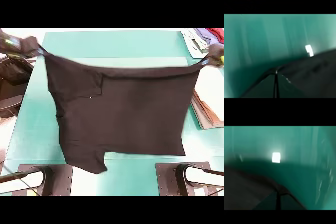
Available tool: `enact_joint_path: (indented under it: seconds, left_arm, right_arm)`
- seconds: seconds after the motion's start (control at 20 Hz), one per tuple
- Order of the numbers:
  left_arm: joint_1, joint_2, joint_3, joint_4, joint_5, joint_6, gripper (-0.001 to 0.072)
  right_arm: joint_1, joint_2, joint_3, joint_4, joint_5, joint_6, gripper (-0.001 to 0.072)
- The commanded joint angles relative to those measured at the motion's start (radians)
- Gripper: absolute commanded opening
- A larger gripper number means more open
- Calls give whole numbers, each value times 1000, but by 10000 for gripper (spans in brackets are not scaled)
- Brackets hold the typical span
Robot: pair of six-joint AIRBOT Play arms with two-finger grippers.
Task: Fold the shirts.
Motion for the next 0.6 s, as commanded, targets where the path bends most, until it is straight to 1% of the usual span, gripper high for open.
enact_joint_path:
  seconds: [0.0,0.15,0.25,0.35,0.45,0.55]
  left_arm:
    - [-5,-187,-29,-9,46,0,21]
    - [-5,-241,-29,-10,168,0,21]
    - [-5,-245,-29,-2,182,18,22]
    - [-5,-245,-29,18,104,68,22]
    - [-5,-245,-46,64,1,72,22]
    - [-5,-245,-108,64,-32,87,22]
  right_arm:
    - [48,-189,12,-45,-23,13,12]
    - [48,-300,135,-37,-35,13,12]
    - [48,-342,204,-37,-37,7,12]
    - [47,-347,214,-39,-23,-20,12]
    - [47,-337,180,-40,5,-45,12]
    - [37,-304,86,-47,-4,-56,12]
